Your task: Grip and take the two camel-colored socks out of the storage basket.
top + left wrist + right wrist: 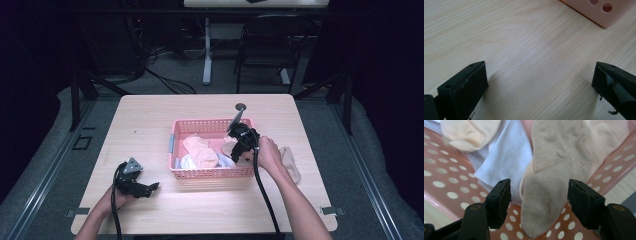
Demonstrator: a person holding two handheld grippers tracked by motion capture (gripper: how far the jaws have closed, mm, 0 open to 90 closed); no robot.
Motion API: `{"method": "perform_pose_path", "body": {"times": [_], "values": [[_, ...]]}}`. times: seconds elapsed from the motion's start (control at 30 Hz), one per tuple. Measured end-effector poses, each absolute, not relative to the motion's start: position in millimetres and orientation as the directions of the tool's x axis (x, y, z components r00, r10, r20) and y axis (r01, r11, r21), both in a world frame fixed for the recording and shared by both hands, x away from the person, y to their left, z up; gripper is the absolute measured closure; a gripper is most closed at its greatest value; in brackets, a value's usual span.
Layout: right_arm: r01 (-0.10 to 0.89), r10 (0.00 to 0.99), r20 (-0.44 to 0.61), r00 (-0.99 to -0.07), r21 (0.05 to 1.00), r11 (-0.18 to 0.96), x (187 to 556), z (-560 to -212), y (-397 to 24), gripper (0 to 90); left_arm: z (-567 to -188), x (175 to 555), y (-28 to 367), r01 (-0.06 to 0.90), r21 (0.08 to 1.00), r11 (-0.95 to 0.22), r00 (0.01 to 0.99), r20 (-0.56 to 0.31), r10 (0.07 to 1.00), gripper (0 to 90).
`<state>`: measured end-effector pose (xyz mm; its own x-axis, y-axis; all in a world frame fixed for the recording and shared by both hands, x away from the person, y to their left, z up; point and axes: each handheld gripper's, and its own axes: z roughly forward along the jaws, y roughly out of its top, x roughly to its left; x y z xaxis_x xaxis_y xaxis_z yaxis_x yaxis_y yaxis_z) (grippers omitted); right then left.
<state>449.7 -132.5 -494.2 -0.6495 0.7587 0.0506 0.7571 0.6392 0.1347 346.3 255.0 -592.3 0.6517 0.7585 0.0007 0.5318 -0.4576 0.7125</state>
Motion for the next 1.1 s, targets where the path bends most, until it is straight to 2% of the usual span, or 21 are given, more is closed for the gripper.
{"method": "perform_pose_path", "body": {"times": [0.23, 0.4, 0.53, 0.57, 0.67, 1.1], "values": [[0.783, 0.791, 0.049, -0.61, 0.189, 0.593, 447, -501, -138, 45.9, -592, 346, 255, 0.532, 0.712, -0.458, 0.652, 0.001, 0.758, 0.0], [0.79, 0.801, 0.023, -0.599, 0.182, 0.585, 445, -511, -141, 51.9, -592, 347, 255, 0.528, 0.712, -0.462, 0.655, 0.005, 0.756, 0.0], [0.798, 0.809, 0.025, -0.587, 0.189, 0.573, 446, -515, -144, 67.7, -592, 346, 255, 0.532, 0.713, -0.458, 0.652, 0.001, 0.758, 0.0], [0.81, 0.826, 0.034, -0.562, 0.225, 0.542, 443, -518, -143, 73.6, -592, 346, 255, 0.532, 0.713, -0.458, 0.652, 0.001, 0.758, 0.0], [0.805, 0.82, 0.027, -0.572, 0.209, 0.555, 443, -518, -146, 84.1, -592, 346, 255, 0.532, 0.713, -0.457, 0.652, 0.001, 0.759, 0.0], [0.791, 0.81, 0.033, -0.585, 0.243, 0.562, 438, -491, -149, 86.2, -592, 346, 255, 0.532, 0.713, -0.457, 0.652, 0.0, 0.758, 0.0]]}}
